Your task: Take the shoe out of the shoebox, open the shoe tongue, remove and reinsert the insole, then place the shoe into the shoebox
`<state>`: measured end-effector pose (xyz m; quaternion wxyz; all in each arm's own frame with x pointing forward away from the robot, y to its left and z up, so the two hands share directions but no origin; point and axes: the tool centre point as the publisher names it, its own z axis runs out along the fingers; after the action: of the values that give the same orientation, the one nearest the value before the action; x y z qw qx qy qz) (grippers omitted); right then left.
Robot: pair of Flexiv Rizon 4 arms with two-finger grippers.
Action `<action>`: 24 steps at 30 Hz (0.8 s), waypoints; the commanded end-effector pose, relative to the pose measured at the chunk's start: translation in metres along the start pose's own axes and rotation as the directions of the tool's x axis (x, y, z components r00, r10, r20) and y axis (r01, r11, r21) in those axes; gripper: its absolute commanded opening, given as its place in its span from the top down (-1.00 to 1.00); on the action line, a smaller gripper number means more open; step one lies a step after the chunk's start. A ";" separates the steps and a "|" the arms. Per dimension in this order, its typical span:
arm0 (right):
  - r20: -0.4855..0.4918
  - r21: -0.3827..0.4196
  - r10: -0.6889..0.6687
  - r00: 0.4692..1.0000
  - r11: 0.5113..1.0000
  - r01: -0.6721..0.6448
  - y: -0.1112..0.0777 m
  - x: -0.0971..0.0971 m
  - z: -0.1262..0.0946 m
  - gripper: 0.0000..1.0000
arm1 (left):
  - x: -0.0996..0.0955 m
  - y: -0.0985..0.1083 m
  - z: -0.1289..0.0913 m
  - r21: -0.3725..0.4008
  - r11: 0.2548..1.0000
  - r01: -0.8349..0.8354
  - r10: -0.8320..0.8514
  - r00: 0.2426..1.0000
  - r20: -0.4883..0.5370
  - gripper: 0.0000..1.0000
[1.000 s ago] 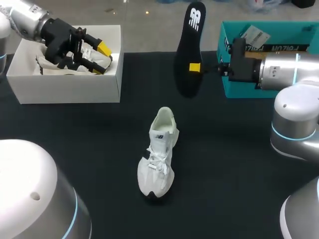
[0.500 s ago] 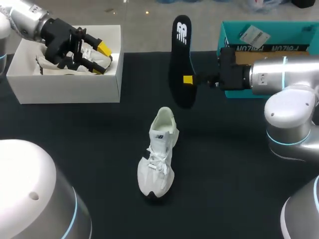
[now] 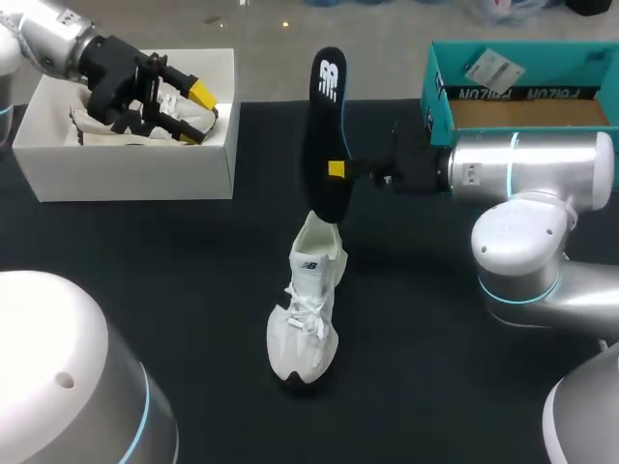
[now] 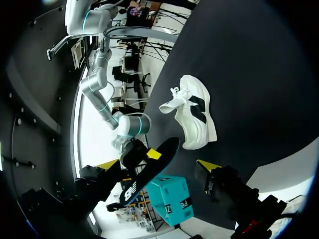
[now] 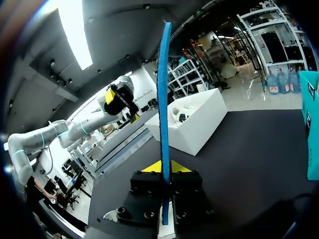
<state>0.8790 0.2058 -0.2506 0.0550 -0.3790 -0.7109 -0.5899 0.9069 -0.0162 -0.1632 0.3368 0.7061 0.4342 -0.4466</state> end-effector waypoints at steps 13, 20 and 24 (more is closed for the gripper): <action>-0.021 -0.024 0.022 1.000 0.999 -0.022 -0.005 0.001 0.014 1.00 | 0.000 0.000 -0.001 0.002 1.000 -0.001 0.001 1.000 -0.002 -1.00; -0.026 -0.105 -0.027 0.999 0.994 0.024 -0.025 -0.006 0.026 1.00 | 0.000 0.000 -0.001 0.002 1.000 -0.001 0.001 1.000 -0.002 -1.00; -0.039 -0.101 -0.019 0.999 0.995 0.015 -0.030 -0.009 0.026 1.00 | 0.000 0.000 -0.001 0.002 1.000 -0.001 0.001 1.000 -0.002 -1.00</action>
<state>0.8772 0.2218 -0.2814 0.0465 -0.3658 -0.6952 -0.6170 0.9069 -0.0162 -0.1632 0.3368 0.7061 0.4342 -0.4466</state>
